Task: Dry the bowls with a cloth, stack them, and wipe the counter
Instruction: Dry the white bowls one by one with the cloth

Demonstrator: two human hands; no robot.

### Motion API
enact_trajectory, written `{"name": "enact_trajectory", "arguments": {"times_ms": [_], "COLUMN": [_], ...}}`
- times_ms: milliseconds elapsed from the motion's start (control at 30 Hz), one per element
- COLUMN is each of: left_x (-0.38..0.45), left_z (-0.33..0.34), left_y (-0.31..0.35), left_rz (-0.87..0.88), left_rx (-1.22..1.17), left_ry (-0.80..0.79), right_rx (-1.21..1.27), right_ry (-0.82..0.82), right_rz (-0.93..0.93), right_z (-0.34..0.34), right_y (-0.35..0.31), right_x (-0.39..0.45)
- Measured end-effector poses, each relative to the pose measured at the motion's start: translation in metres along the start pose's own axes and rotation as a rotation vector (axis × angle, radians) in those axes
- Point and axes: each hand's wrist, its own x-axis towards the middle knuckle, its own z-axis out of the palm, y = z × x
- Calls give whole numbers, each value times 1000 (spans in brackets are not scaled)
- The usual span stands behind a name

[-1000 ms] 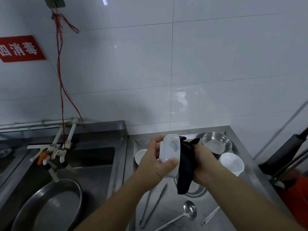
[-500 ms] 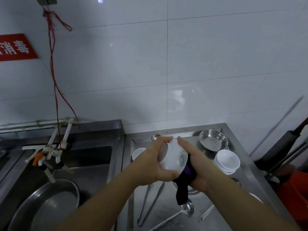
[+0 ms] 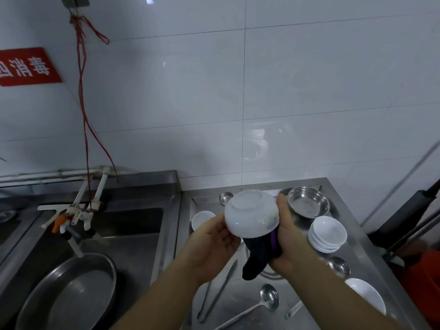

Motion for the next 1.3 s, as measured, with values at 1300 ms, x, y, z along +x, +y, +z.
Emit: {"name": "enact_trajectory", "arguments": {"times_ms": [1300], "left_x": [-15], "left_z": [26], "left_y": [39], "left_rz": [271], "left_rx": [368], "left_ry": [-263], "right_rx": [-27], "right_ry": [98], "right_rz": [-58], "right_z": [19], "right_y": [-31], "right_x": [15]}}
